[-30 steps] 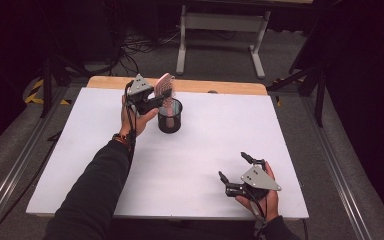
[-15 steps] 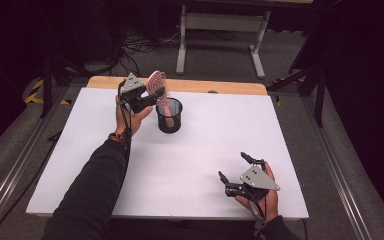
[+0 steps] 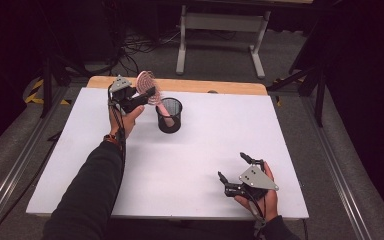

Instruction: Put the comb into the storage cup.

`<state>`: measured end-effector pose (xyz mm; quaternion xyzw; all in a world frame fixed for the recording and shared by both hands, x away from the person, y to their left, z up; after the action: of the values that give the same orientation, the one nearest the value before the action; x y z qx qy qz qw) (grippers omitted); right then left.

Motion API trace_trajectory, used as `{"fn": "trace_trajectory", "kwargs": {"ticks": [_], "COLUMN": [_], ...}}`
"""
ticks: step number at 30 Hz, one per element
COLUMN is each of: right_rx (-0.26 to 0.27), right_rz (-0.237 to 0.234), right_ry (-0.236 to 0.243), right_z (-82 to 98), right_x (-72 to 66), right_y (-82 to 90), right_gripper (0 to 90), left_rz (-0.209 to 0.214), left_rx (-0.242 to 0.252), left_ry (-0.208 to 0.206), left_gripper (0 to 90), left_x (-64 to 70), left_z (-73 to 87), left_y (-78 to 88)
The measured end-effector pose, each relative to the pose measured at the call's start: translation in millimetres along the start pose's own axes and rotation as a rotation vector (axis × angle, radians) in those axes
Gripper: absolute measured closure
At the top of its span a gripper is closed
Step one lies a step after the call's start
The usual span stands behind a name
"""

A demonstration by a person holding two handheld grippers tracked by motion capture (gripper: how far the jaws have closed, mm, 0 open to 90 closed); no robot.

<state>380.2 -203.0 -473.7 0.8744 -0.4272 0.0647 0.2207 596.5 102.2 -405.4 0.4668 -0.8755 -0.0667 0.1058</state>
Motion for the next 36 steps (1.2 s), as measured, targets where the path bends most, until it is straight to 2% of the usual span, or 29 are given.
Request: {"fn": "trace_trajectory", "kwargs": {"ticks": [10, 12, 15, 16, 17, 19, 22, 23, 25, 28, 31, 34, 36], "right_rx": [0.001, 0.000, 0.001, 0.002, 0.002, 0.001, 0.004, 0.004, 0.004, 0.007, 0.006, 0.009, 0.010], "right_rz": [-0.001, 0.000, -0.002, -0.001, -0.001, -0.001, 0.001, 0.001, 0.000, 0.001, 0.002, 0.003, 0.004], "right_ry": [0.000, 0.000, 0.002, 0.001, 0.001, 0.003, 0.001, 0.001, 0.003, 0.005, 0.004, 0.005, 0.006], "right_z": [0.0, 0.1, -0.1, 0.0, 0.0, -0.3, -0.9, -0.9, -1.2, -1.6, -1.4, -2.0, -2.1], "right_x": [0.0, 0.0, -0.1, 0.1, 0.1, -0.3, -0.7, -0.7, -1.1, -1.0, -0.9, -1.1, -1.0], "right_y": [0.3, 0.0, 0.3, 0.3, 0.3, 0.3, 0.5, 0.5, 0.4, 0.6, 0.5, 0.7, 0.8], "right_gripper": [9.8, 9.8, 9.8, 9.8, 9.8, 9.8, 9.8, 9.8, 9.8, 9.8, 9.8, 9.8, 9.8], "left_rz": [0.000, -0.007, -0.012, -0.017, -0.024, -0.025, -0.038, -0.053, -0.050, -0.065, -0.068, -0.101, -0.104], "left_rx": [-0.033, -0.035, -0.023, -0.022, -0.022, -0.018, -0.011, -0.005, 0.007, 0.015, 0.018, 0.008, 0.004], "left_ry": [-0.020, -0.020, -0.026, -0.034, -0.043, -0.057, -0.055, -0.064, -0.066, -0.102, -0.109, -0.138, -0.150], "left_gripper": [51.6, 45.8, 44.8, 39.9, 39.9, 34.3, 27.5, 27.5, 24.8, 21.6, 19.4, 17.4, 16.6], "left_x": [2.4, 2.2, 1.6, 1.1, 0.8, 0.9, -0.4, -2.1, -1.8, -2.0, -1.7, -3.2, -3.1], "left_z": [5.1, 5.3, 2.6, 1.8, 0.7, -2.1, -5.2, -7.5, -12.0, -17.8, -19.9, -22.1, -23.0], "left_y": [-3.2, -3.7, -1.6, -0.9, -0.1, 2.9, 6.0, 7.6, 11.6, 16.5, 18.6, 20.9, 22.4]}}
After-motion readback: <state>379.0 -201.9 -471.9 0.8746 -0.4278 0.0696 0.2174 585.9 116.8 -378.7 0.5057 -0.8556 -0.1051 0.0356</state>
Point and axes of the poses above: each handheld gripper's, and its own axes: y roughly backward along the jaws, z roughly out of its underside, x roughly to its right, the point moved 8 cm from there along -y, roughly forward along the jaws, and after that the axes turned 6 degrees about -z, right-handed, at the moved point
